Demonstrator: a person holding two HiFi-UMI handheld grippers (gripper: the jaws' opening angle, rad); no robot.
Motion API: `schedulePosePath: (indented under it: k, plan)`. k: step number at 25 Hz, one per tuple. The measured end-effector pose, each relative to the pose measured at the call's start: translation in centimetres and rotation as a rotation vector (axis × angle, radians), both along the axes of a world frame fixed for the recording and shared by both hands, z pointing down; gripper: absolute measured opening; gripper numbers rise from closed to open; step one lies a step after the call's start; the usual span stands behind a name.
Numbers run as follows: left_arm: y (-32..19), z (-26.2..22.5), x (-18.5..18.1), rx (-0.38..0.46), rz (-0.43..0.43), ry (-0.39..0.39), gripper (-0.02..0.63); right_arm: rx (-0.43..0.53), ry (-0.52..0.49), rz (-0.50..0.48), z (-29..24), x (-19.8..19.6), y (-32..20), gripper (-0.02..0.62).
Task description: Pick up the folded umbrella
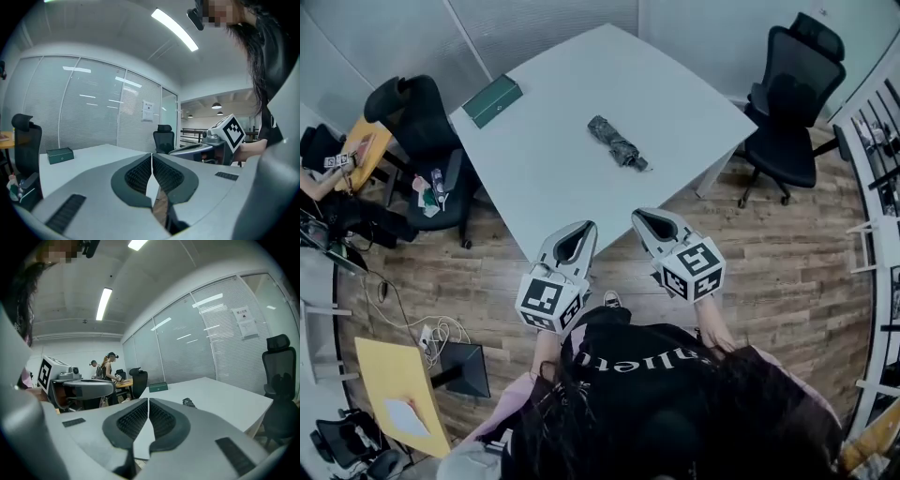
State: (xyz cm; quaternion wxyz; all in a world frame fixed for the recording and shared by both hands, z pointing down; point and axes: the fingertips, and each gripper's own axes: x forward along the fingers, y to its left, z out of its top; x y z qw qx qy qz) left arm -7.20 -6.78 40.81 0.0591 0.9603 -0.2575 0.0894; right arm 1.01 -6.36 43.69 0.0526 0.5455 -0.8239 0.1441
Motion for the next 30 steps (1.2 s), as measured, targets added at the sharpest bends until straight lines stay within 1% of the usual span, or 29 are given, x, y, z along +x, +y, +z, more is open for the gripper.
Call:
schedulePosePath:
  k: [5,9,15,20,24,27,30]
  plan:
    - [-4.1,1.1,-1.4,-0.016,0.031,0.003,0.026,-0.022,0.019,0.043,1.1,-0.9,-4.2,0.023]
    - [-6.2,1.6,-2.2,-0.024,0.047,0.007,0.026,-0.040,0.032,0.076,1.7,-1.2,-6.4,0.023]
    - [-7.8,1.6,-2.4,-0.037,0.049,0.036,0.026,-0.062,0.062,0.073,2.2,-1.5,-8.4,0.023]
    - [-8.7,1.9,-1.3,-0.037,0.060,0.029,0.026,-0.075,0.101,0.055,2.6,-0.5,-10.4,0.023]
    - [-10.2,2.8,-0.7,-0.047,0.042,0.021,0.026,-0.094,0.085,0.056,3.7,0.7,-12.6,0.023]
    - [-11.9,3.7,-0.3,-0.058,0.009,0.017,0.026,-0.111,0.079,0.038,4.9,1.4,-14.4,0.023]
    - [-13.8,4.3,0.8,-0.058,-0.019,0.009,0.026,-0.120,0.089,0.021,6.1,2.9,-16.4,0.025]
